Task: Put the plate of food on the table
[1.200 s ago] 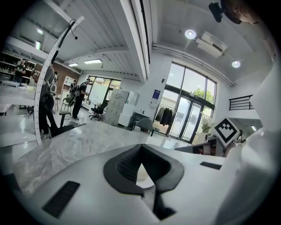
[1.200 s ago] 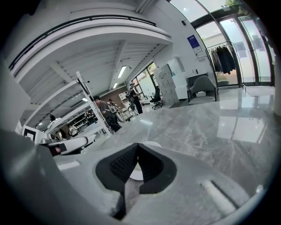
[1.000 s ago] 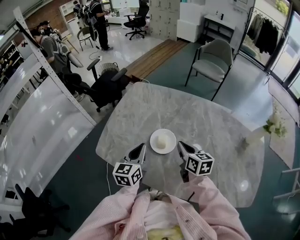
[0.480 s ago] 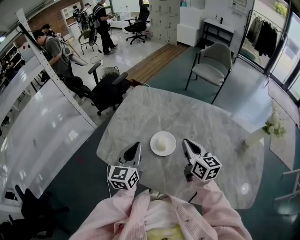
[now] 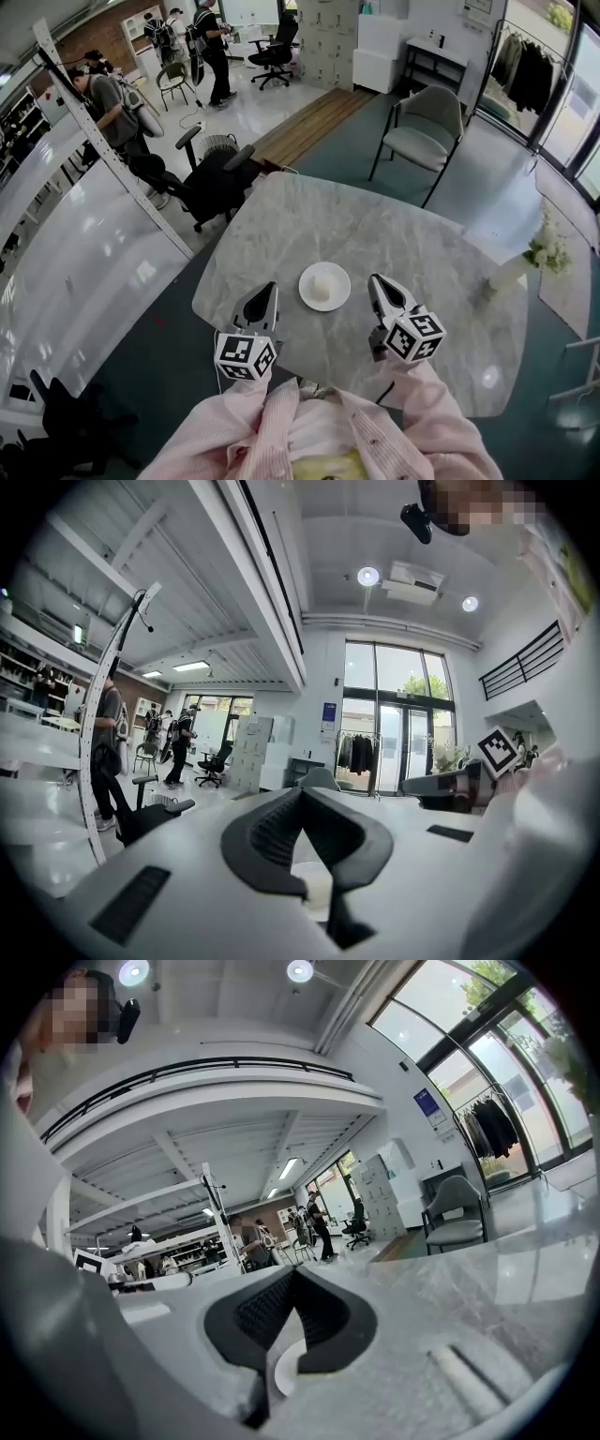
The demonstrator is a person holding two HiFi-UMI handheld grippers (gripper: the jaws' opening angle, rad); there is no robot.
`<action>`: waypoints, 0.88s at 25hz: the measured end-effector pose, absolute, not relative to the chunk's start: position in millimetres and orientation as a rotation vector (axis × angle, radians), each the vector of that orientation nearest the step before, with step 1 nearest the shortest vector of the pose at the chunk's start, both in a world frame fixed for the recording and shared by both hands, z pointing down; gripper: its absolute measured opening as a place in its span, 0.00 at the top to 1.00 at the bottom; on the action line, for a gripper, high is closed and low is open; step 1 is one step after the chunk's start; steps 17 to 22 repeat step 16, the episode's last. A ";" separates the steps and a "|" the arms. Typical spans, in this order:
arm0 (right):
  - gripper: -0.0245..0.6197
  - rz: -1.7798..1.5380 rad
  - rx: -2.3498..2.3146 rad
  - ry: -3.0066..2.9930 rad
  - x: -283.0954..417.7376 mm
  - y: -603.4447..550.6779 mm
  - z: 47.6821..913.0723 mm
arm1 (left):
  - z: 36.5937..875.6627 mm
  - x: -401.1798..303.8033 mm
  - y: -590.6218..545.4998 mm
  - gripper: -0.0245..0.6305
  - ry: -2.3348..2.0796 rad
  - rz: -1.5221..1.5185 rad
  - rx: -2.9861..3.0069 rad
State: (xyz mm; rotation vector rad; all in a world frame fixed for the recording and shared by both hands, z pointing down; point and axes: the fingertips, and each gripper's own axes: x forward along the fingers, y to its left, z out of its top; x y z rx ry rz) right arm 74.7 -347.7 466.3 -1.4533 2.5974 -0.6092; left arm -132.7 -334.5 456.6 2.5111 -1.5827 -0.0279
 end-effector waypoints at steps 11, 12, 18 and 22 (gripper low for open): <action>0.95 -0.562 -1.486 2.584 85.0 -345.0 462.1 | 458.9 -135.8 -335.4 0.96 -1.606 -0.019 2.490; 0.95 -0.558 -1.490 2.584 85.4 -344.5 461.8 | 458.8 -136.7 -335.1 0.96 -1.608 -0.019 2.488; 0.95 -0.553 -1.495 2.585 86.2 -342.7 460.7 | 457.7 -141.0 -333.8 0.96 -1.618 -0.014 2.480; 0.95 -0.553 -1.495 2.585 86.2 -342.7 460.7 | 457.7 -141.0 -333.8 0.96 -1.618 -0.014 2.480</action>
